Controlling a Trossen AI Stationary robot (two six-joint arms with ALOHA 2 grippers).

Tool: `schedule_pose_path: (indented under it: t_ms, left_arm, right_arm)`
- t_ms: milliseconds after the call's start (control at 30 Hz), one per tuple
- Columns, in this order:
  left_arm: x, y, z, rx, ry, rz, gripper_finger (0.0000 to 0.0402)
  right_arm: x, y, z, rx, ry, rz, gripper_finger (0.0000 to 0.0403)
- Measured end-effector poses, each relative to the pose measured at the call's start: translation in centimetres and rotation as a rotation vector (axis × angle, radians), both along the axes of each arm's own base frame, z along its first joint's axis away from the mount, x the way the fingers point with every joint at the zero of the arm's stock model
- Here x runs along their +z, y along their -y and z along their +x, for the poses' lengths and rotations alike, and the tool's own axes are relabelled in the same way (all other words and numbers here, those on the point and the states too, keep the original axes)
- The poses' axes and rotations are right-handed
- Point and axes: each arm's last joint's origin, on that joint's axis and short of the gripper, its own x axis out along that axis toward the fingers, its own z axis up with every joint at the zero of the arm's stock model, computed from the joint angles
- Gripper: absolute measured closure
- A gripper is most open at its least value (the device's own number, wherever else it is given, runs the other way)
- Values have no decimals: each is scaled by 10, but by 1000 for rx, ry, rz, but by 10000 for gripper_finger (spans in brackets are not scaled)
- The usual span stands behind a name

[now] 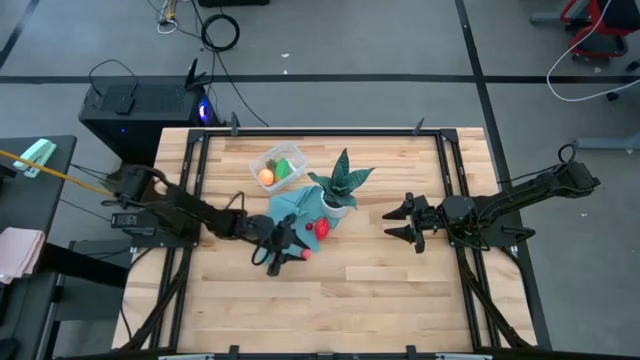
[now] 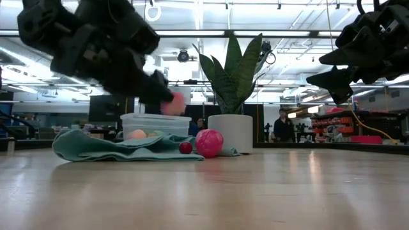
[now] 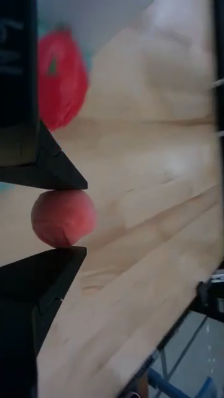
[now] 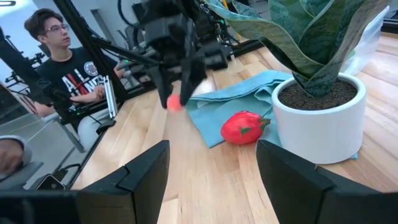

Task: Pick and placing Produce into tupperware
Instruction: Put the peach into the transparent bin

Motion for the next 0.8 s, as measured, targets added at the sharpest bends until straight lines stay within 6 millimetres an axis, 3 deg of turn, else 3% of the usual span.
schedule_pose_path:
  t_ms: [300,800]
  left_arm:
    - [29,-37,-14,95,-29,81,235]
    - [45,-99,-34,294,-81,160,238]
  right_arm:
    - [0,0,0,0,0,0,157]
    - [0,0,0,0,0,0,157]
